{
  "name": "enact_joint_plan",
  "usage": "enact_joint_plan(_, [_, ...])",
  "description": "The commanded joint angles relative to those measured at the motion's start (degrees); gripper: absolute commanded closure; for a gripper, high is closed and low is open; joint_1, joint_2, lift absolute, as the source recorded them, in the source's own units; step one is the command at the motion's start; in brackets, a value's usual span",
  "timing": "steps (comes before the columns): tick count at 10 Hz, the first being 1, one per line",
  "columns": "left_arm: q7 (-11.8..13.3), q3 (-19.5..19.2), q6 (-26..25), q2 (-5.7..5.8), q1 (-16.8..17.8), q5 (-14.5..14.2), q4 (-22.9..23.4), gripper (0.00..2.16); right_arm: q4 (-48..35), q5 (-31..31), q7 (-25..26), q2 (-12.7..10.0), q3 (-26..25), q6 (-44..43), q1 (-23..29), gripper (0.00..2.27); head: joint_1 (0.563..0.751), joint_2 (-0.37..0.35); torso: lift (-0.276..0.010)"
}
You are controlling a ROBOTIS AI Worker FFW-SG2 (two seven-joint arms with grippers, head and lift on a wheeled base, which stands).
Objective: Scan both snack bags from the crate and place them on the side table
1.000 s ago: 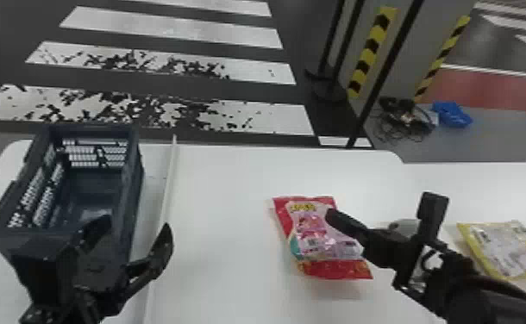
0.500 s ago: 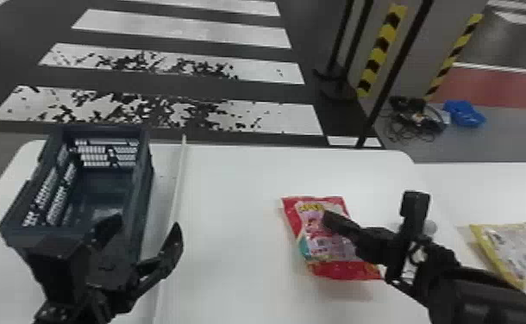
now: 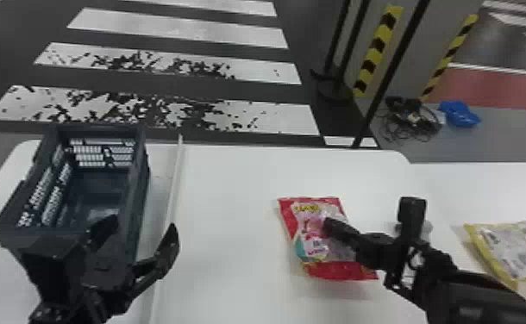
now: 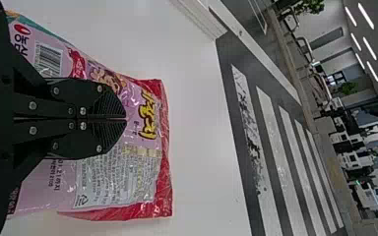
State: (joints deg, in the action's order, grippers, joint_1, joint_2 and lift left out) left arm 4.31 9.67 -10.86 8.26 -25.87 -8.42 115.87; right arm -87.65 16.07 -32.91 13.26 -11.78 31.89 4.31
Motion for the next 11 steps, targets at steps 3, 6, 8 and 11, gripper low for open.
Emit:
enact_joint_plan(3, [0.1,0.0,0.0,0.00,0.0,0.0,-0.1,0.07,-0.2,0.0,-0.1,1.1,-1.3,-0.3,0.5,2.26,0.695,-0.202,-0.095])
enact_joint_plan(6, [0.1,0.1,0.0,0.00,0.1,0.0,-0.1,0.07,-1.4,0.7,-0.1,1.2,-1.8,-0.1,1.3,2.26,0.695,-0.220,-0.095])
enact_joint_plan(8, [0.1,0.1,0.0,0.00,0.1,0.0,0.0,0.07,-8.3,2.3,-0.1,1.1,-2.6,2.4,4.8,2.26,0.695,-0.220,-0.095])
enact_joint_plan(11, [0.1,0.1,-0.2,0.00,0.1,0.1,0.1,0.07,-13.5,3.0,-0.1,0.8,-6.1,3.6,8.0,2.26,0.695,-0.212,-0.095])
